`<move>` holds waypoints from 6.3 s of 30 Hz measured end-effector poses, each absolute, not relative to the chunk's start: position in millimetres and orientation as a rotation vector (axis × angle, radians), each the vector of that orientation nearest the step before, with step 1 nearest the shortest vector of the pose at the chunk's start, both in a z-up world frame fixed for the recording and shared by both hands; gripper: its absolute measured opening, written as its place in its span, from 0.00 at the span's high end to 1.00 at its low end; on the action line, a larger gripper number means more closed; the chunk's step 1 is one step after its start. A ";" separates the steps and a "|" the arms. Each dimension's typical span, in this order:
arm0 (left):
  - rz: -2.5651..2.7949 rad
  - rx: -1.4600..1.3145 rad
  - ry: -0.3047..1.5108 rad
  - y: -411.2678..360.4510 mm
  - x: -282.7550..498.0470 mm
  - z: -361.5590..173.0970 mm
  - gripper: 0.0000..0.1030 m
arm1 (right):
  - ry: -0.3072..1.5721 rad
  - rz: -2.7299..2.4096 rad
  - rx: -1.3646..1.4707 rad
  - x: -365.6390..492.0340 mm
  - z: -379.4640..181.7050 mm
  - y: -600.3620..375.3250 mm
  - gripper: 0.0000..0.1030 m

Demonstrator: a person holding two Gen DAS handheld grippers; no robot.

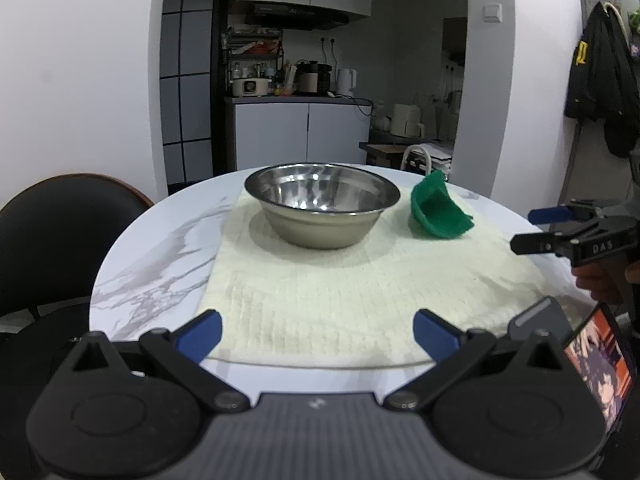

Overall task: Clean bowl
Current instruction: 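Move the right tool toward the green pad while the left tool approaches the bowl, then close the right gripper on the green pad while the left gripper grips the bowl rim, then lift the pad with the right gripper while the left gripper tilts the bowl up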

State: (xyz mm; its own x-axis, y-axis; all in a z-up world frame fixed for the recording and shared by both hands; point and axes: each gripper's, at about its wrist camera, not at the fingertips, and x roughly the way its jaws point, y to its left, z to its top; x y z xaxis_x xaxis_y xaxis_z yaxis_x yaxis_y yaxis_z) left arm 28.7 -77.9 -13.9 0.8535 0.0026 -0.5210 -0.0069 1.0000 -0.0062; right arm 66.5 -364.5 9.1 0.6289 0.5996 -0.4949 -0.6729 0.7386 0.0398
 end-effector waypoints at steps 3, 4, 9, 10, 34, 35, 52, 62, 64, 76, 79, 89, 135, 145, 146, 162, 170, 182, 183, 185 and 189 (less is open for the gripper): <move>0.007 -0.002 0.560 -79.6 28.9 -13.9 0.00 | 0.505 0.735 -0.162 64.4 9.6 -361.7 0.00; 0.010 0.005 0.563 -83.9 30.3 -14.5 0.00 | 0.505 0.736 -0.165 63.9 9.5 -360.9 0.00; 0.015 0.002 0.569 -89.2 31.7 -15.0 0.00 | 0.515 0.759 -0.124 66.4 10.8 -362.4 0.00; 0.014 0.009 0.572 -93.1 34.2 -15.7 0.00 | 0.521 0.775 -0.120 66.6 10.7 -361.9 0.00; -0.008 -0.050 0.542 -63.5 19.6 -16.5 0.00 | 0.442 0.879 -0.139 56.5 15.7 -360.3 0.00; -0.012 -0.032 0.539 -67.3 18.7 -16.3 0.00 | 0.431 0.883 -0.142 55.2 16.6 -360.4 0.00; -0.106 0.033 0.463 -78.6 24.7 2.5 0.00 | 0.412 0.907 -0.154 55.0 22.3 -368.6 0.00; -0.111 -0.072 0.473 -46.1 40.1 8.6 0.00 | 0.427 0.927 -0.160 72.6 24.9 -369.3 0.00; -0.078 -0.075 0.486 -40.8 46.9 7.5 0.00 | 0.424 0.924 -0.164 75.9 25.5 -369.1 0.00; -0.001 -0.105 0.570 -26.1 97.6 14.3 0.01 | 0.489 0.983 -0.244 105.7 31.4 -357.3 0.00; -0.024 -0.079 0.568 -27.0 106.1 14.8 0.02 | 0.508 0.943 -0.244 124.0 34.6 -354.6 0.00; -0.019 -0.084 0.533 -17.6 120.1 2.6 0.02 | 0.551 0.931 -0.186 159.8 19.0 -350.1 0.01; -0.057 -0.216 0.606 -9.4 137.9 -10.0 0.37 | 0.474 0.998 -0.228 167.6 34.7 -318.4 0.93; 0.007 -0.196 0.622 -8.5 145.8 -8.4 0.62 | 0.395 1.001 -0.127 165.7 53.6 -325.7 0.93; 0.008 -0.195 0.624 -7.8 146.7 -8.6 0.65 | 0.383 0.993 -0.109 165.6 55.0 -328.2 0.93; 0.031 -0.145 0.609 -18.1 148.3 -4.5 0.73 | 0.410 1.097 -0.137 146.6 47.9 -303.7 0.93; -0.020 -0.167 0.593 -23.7 143.8 -2.5 0.76 | 0.468 1.091 -0.199 140.8 31.0 -291.3 0.93; -0.048 -0.170 0.557 -26.1 139.9 2.2 0.83 | 0.532 1.091 -0.250 138.9 18.6 -286.2 0.93; -0.049 -0.168 0.554 -26.6 139.7 2.5 0.83 | 0.539 1.090 -0.252 139.1 17.9 -285.4 0.93; -0.054 -0.163 0.556 -25.2 140.0 2.0 0.82 | 0.551 1.089 -0.258 139.9 16.4 -283.5 0.93; -0.083 -0.179 0.575 -25.8 140.6 -0.6 0.80 | 0.563 1.089 -0.282 140.4 13.2 -279.1 0.93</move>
